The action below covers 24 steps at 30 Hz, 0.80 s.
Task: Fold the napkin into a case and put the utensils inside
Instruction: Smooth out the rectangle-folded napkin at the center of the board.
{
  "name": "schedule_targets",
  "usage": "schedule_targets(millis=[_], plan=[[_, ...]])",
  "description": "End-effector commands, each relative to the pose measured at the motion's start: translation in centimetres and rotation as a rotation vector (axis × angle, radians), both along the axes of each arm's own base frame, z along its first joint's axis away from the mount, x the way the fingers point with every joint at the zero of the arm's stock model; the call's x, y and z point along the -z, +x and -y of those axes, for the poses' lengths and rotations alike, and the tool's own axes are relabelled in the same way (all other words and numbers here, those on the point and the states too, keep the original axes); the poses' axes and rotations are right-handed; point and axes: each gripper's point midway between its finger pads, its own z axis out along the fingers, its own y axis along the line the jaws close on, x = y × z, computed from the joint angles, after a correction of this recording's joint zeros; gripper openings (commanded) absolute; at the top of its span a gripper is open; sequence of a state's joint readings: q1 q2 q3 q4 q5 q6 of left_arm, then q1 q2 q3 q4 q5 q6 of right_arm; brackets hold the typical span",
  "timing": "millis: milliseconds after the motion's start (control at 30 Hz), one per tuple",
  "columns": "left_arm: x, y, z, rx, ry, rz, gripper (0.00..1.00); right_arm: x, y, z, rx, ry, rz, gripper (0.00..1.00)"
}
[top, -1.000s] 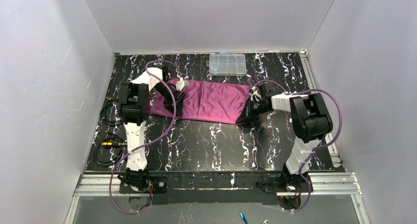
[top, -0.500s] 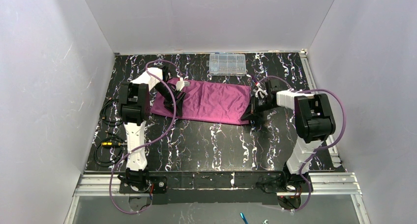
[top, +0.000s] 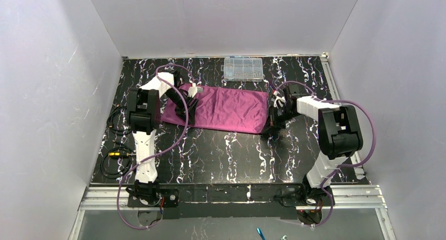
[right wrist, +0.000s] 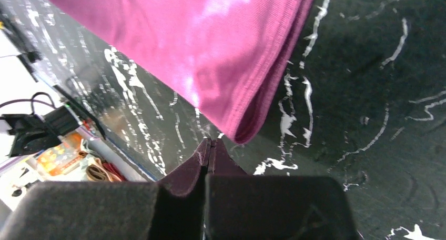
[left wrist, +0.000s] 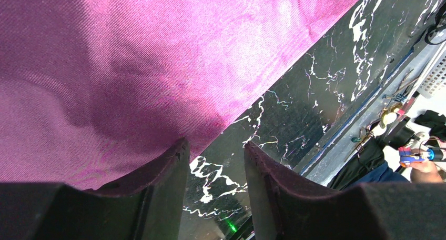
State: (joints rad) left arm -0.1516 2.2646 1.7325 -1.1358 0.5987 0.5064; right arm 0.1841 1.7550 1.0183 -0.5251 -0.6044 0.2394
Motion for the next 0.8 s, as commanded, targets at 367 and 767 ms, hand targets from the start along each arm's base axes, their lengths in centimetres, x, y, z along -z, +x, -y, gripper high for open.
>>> schedule_targets(millis=[367,767], plan=[[-0.7,1.0,-1.1,0.038,0.038,0.080,0.42,0.5,-0.4,1.3,0.033,-0.090,-0.019,0.01],[-1.2,1.1,-1.0,0.039,0.033,0.084,0.42,-3.6,3.1,-3.0,0.000,0.066,0.069,0.01]])
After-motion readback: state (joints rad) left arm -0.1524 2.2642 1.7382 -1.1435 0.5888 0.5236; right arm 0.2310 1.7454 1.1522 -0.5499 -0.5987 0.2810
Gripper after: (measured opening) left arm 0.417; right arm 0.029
